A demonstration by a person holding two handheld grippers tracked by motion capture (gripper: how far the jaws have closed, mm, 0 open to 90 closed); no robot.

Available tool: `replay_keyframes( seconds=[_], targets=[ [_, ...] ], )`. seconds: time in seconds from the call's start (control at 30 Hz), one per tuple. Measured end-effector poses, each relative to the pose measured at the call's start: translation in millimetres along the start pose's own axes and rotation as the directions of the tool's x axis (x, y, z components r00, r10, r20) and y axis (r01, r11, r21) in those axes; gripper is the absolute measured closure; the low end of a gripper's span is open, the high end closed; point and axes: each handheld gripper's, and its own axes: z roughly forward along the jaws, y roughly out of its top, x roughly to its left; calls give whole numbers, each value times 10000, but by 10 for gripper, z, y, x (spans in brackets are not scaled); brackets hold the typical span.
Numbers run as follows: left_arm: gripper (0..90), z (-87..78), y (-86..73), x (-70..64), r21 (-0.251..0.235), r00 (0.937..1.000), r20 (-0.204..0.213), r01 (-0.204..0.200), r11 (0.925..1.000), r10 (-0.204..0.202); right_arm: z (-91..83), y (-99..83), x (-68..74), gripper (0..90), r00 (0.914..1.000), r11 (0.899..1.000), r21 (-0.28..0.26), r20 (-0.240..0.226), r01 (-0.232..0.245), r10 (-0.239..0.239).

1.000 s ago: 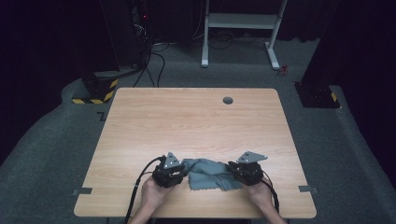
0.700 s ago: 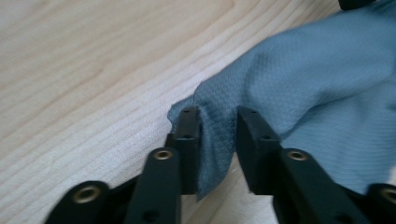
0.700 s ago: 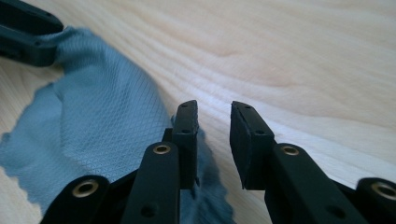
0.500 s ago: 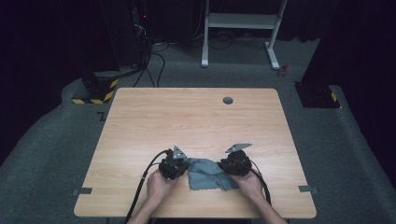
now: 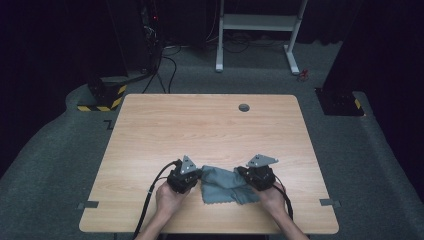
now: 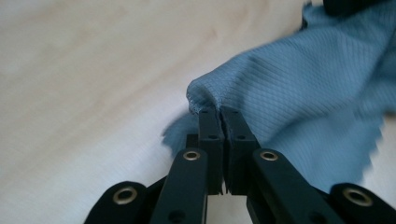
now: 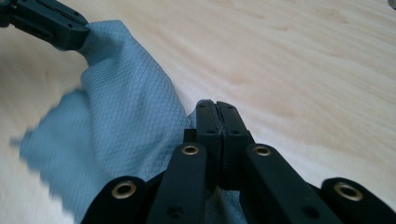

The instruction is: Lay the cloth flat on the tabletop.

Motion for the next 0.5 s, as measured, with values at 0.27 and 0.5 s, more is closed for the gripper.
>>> replay_keyframes(
  seconds=[0.27, 0.5],
  targets=[
    [847, 7, -233, -88, 660, 9991, 392, -171, 9977, 146, 21, -392, 76, 889, 9997, 9968, 787, -216, 95, -78],
    [838, -87, -180, -11, 337, 9995, 309, 44, 9994, -55, -36, -244, -61, 889, 9993, 9994, 220, 267, -275, 269]
  ],
)
